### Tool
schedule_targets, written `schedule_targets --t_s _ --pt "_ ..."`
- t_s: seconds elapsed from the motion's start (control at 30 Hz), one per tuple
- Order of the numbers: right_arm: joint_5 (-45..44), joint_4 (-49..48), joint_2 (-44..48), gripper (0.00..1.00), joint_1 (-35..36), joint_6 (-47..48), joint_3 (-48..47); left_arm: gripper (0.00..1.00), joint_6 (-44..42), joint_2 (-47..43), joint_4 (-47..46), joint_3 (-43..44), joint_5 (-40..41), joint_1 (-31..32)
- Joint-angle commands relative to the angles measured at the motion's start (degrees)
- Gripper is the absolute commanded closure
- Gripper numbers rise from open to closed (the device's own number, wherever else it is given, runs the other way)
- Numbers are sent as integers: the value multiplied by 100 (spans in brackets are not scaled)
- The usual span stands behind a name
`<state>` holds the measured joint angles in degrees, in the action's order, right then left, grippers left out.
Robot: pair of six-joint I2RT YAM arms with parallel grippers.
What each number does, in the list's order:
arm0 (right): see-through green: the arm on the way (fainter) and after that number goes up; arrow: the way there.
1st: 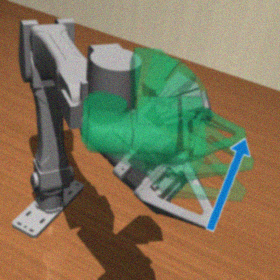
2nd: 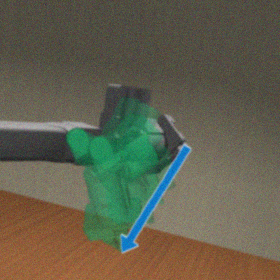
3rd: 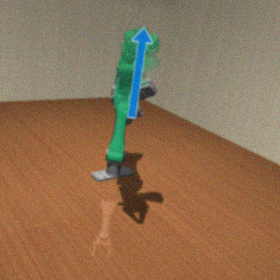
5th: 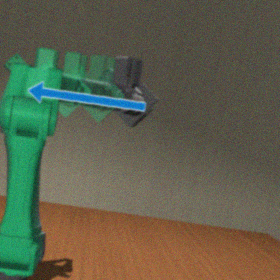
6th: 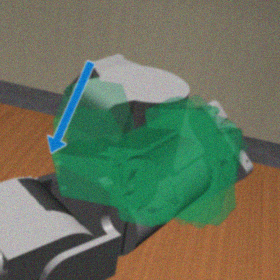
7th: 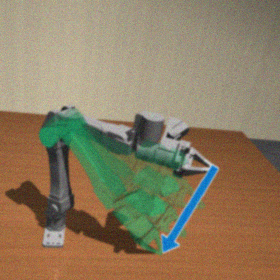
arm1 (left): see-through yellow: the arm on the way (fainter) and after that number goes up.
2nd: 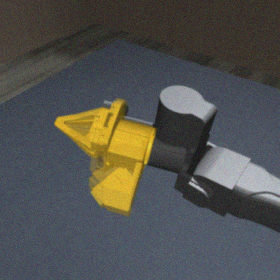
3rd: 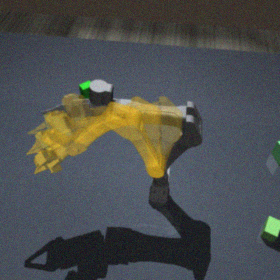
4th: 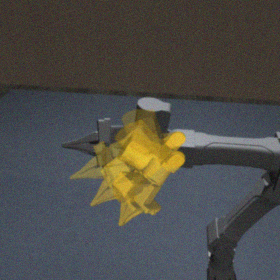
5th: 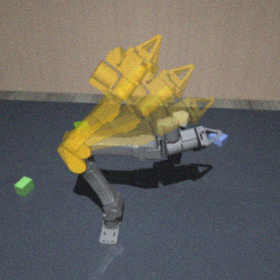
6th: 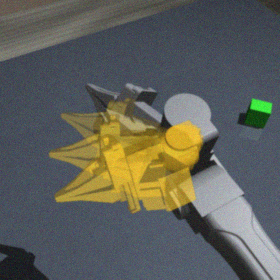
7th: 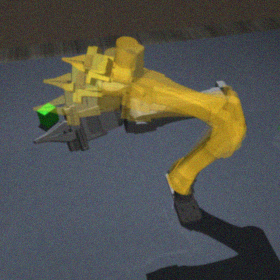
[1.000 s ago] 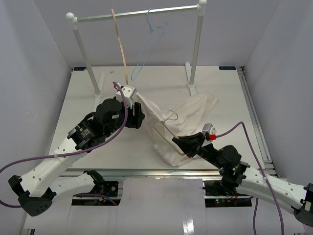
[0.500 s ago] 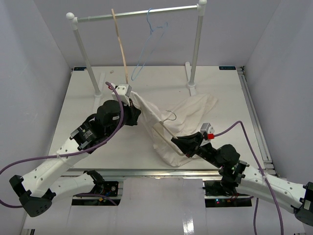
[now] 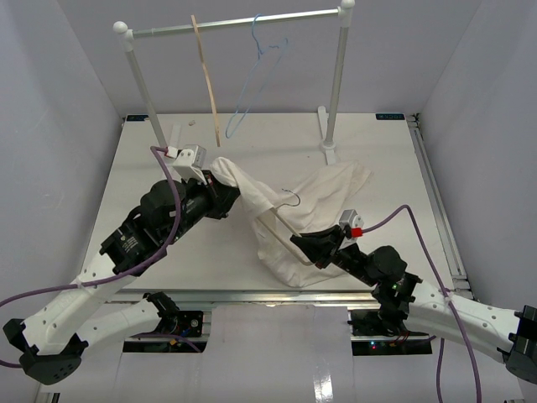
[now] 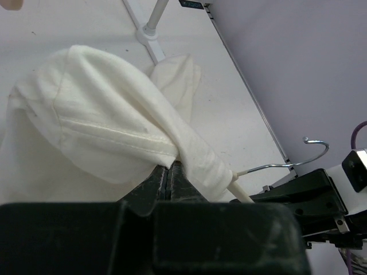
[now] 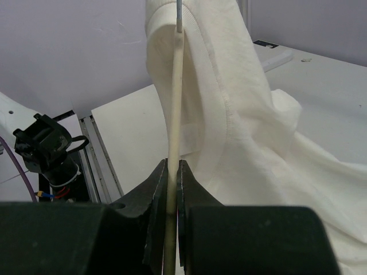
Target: Place the t-shirt on the hanger
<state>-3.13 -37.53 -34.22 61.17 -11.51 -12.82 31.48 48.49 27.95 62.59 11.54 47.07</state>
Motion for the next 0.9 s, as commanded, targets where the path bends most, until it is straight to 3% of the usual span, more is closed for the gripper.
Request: schedule_targets --t_s 0.0,0.4,0.87 --pt "-453 -199 -97 92 19 180 -203 100 183 9 -299 41 -574 13" --pt "-368 132 -1138 92 27 465 -622 100 235 350 -92 269 -527 21" --pt "-156 178 -1326 92 106 700 -757 100 165 705 55 551 476 13"
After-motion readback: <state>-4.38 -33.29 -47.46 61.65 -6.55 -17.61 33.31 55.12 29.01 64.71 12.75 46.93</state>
